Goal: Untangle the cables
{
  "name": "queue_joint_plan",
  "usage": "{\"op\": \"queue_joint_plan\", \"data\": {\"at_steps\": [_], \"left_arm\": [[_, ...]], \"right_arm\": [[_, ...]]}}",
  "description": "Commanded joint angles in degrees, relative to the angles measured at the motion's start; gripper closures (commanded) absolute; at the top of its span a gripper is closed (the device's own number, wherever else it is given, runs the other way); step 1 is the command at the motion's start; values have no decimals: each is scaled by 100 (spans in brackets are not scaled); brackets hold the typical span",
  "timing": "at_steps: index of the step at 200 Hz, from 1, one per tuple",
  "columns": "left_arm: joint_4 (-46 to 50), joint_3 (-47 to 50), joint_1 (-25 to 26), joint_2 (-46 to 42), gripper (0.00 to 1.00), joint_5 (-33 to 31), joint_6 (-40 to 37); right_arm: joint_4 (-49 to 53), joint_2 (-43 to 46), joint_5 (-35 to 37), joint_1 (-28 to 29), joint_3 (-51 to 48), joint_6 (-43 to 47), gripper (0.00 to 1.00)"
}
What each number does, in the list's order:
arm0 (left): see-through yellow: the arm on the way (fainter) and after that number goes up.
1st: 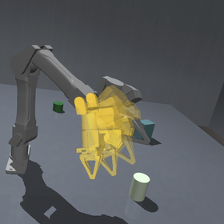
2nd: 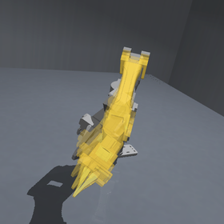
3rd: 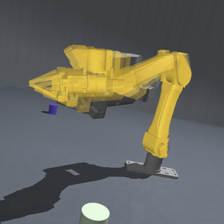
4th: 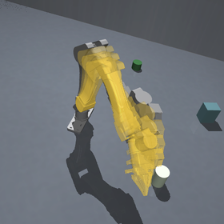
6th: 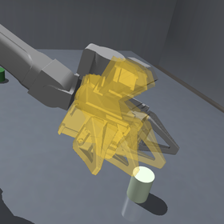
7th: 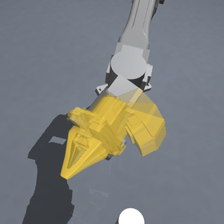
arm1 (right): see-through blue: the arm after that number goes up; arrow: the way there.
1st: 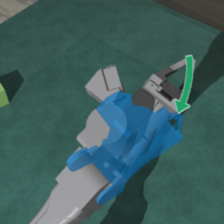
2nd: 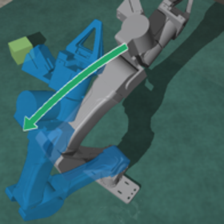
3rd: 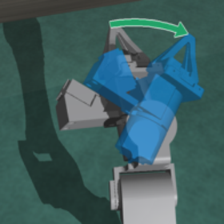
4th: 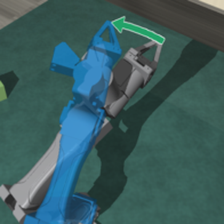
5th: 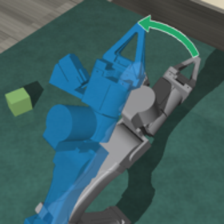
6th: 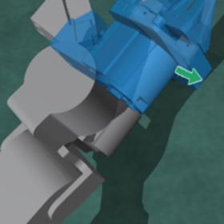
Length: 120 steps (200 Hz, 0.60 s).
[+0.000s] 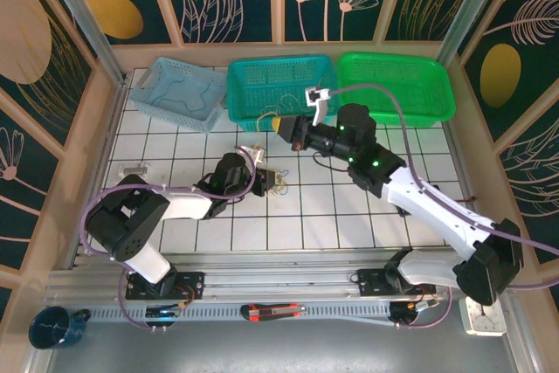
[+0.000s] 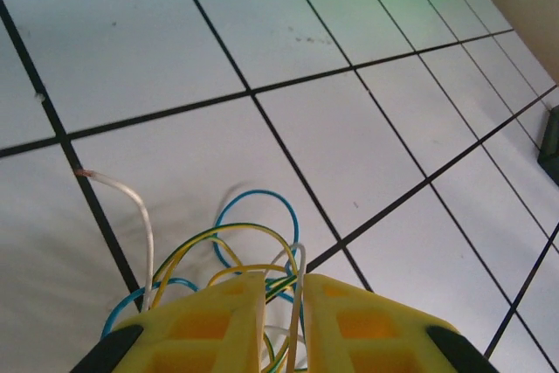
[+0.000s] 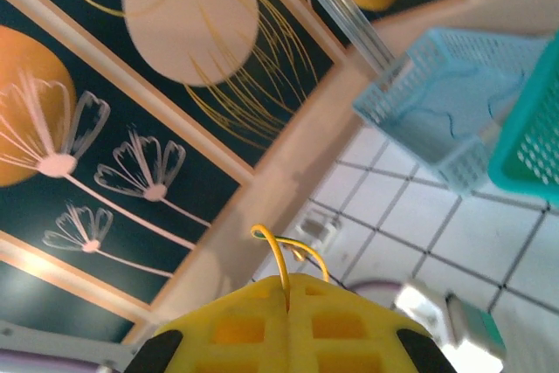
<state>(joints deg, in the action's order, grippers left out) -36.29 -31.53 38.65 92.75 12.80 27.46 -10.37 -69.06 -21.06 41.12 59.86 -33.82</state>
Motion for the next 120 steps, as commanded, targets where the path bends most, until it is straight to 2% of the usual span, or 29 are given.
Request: {"op": "queue_joint_plan", "data": {"at_steps": [1, 22, 41, 71, 84, 96, 120], "left_arm": [[-374, 134, 28, 30, 81, -14, 101], [-414, 156, 27, -52, 79, 25, 166], [-371, 106, 22, -190, 71, 101, 248], [-261, -65, 26, -485, 43, 197, 467], [-223, -160, 28, -612, 23, 182, 619], [-194, -226, 24, -731, 3, 180, 722], [52, -459, 25, -912, 1, 136, 846]], "right_arm": [[-1, 297, 95, -231, 467, -22, 100], [242, 373, 587, -606, 665, 60, 100], [429, 365, 1261, -1120, 694, 104, 100], [201, 152, 2371, -2160, 431, -59, 100], [-123, -109, 2634, -2553, 252, -249, 100], [-381, -471, 2586, -2939, 231, -451, 100], [-575, -1338, 2513, -3486, 571, -850, 100]]}}
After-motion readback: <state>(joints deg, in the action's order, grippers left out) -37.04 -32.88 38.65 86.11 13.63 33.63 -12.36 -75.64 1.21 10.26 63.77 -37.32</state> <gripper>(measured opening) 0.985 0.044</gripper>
